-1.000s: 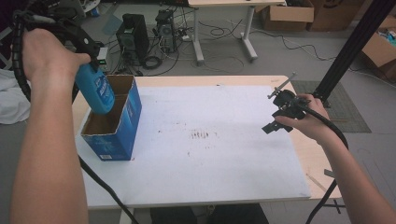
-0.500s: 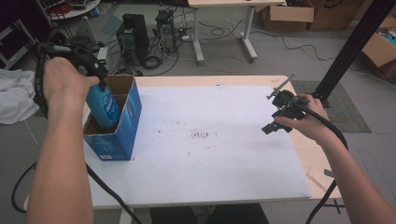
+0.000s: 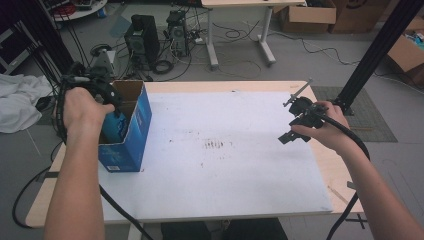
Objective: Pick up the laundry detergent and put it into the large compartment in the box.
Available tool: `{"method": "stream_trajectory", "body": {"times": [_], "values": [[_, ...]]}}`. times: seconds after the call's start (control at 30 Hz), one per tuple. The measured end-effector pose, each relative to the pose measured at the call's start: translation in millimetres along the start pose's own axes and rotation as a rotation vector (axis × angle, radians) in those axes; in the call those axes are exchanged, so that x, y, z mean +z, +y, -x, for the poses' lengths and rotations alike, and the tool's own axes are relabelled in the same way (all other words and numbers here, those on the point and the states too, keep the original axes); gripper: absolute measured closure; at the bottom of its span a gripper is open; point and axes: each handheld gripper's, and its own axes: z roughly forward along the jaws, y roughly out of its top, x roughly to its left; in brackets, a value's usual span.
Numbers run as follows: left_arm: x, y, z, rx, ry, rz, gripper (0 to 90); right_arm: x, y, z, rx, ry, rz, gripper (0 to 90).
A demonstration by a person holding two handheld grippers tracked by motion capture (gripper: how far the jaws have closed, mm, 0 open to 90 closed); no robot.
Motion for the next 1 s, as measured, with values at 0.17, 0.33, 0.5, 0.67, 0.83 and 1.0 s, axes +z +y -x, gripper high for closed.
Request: {"method": "stream_trajectory", "body": {"times": [0.17, 0.33, 0.5, 0.67, 0.83, 1.0], "values": [[16.7, -1.4, -0.9, -0.003, -0.018, -0.013, 38.4, 1.4, -0.2, -0.4, 0.002, 0.001, -0.006, 22.2], [28.6, -1.8, 0.4, 0.000, -0.007, -0.024, 38.4, 1.7, -1.2, 0.8, 0.004, 0.001, -0.006, 22.2], [36.2, -1.9, 2.0, 0.005, -0.010, -0.031, 38.3, 1.0, -1.2, 0.3, 0.006, 0.000, -0.004, 22.2], [40.5, -2.2, 3.3, 0.012, 0.010, -0.037, 38.3, 1.6, -2.7, 0.9, 0.007, 0.001, -0.007, 22.2], [41.5, -1.1, 5.8, 0.016, 0.018, -0.043, 38.2, 3.0, -3.8, 1.5, 0.008, 0.004, -0.006, 22.2], [42.0, -1.2, 6.3, 0.008, 0.018, -0.042, 38.1, 4.1, -4.4, 0.9, 0.012, 0.011, -0.002, 22.2]]}}
